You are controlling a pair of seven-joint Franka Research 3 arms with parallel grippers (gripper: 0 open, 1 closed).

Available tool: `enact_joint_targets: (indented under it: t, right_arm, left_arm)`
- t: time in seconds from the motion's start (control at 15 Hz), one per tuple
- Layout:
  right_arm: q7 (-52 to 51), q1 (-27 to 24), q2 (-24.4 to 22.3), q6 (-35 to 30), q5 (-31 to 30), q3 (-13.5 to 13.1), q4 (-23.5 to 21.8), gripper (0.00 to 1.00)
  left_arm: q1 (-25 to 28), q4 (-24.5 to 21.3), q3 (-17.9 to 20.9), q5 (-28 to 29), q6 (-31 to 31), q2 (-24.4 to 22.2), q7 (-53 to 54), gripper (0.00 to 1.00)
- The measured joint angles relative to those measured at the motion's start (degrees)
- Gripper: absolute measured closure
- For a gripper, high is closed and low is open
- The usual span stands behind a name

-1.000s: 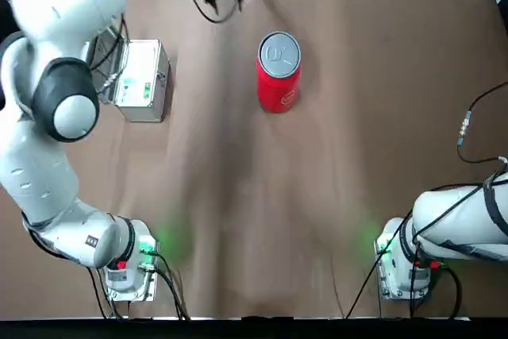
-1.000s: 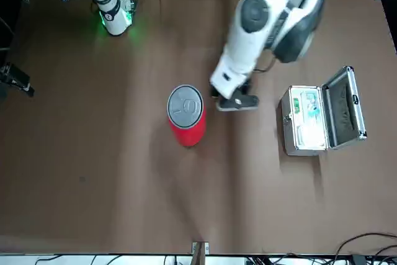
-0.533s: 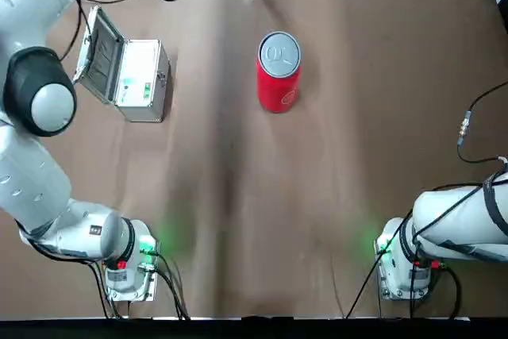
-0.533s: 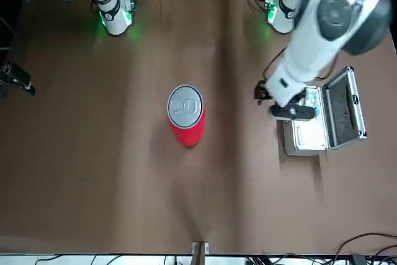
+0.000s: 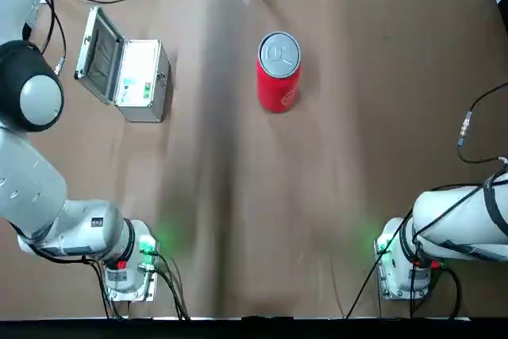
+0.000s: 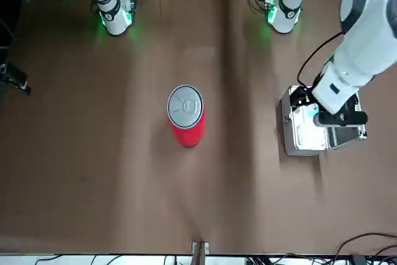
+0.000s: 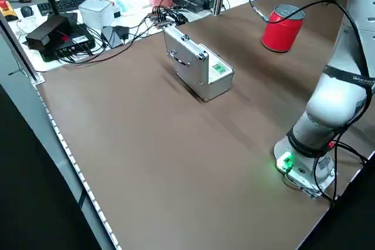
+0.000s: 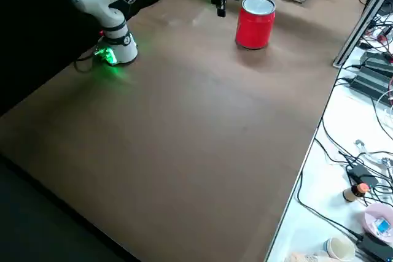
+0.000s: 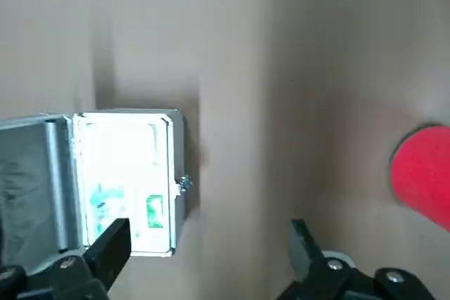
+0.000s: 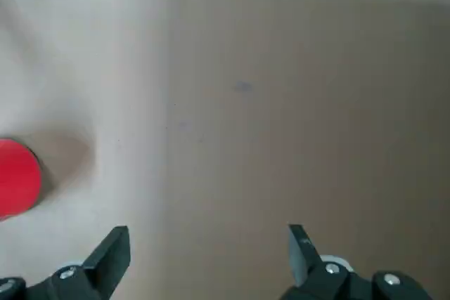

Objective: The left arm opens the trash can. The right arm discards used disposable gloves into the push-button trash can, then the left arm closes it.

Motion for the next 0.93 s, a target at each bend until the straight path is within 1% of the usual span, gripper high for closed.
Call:
enact_joint_targets:
  t: [0.07, 0.2, 0.27, 0.33, 0.4, 0.53, 0.67, 0.93]
  right_arm:
    - [0.0, 0.0, 0.0, 0.0, -0.1, 0.0, 0.0, 0.01]
    - [0.0, 0.0, 0.0, 0.0, -0.1, 0.0, 0.0, 0.01]
    - [0.0, 0.0, 0.0, -0.1, -0.1, 0.0, 0.0, 0.01]
    - [0.0, 0.0, 0.0, -0.1, -0.1, 0.0, 0.0, 0.01]
    - [0.0, 0.0, 0.0, -0.1, -0.1, 0.0, 0.0, 0.01]
    - [0.0, 0.0, 0.0, -0.1, -0.1, 0.0, 0.0, 0.01]
    - [0.0, 0.0, 0.0, -0.1, -0.4, 0.1, 0.0, 0.01]
    - [0.0, 0.0, 0.0, 0.0, -0.8, 0.1, 0.0, 0.01]
  left_arm:
    - [-1.3, 0.0, 2.7, 0.0, 0.0, -0.5, 1.6, 0.01]
    - [-5.2, 0.0, 9.8, 0.0, 0.0, -2.0, 3.4, 0.01]
    - [-6.3, 0.0, 12.0, -0.1, 0.0, -2.9, 4.1, 0.01]
    - [-6.7, -0.4, 12.9, -0.1, -0.1, -3.8, 4.5, 0.01]
    - [-6.8, -1.3, 13.2, -0.1, 0.0, -4.8, 4.6, 0.01]
    - [-6.8, -4.9, 13.2, -0.1, 1.3, -7.2, 5.0, 0.01]
    - [-6.9, -7.5, 13.2, -0.1, 2.6, -8.5, 5.5, 0.00]
    - [-7.0, -8.4, 13.3, -0.1, 3.5, -8.7, 5.5, 0.01]
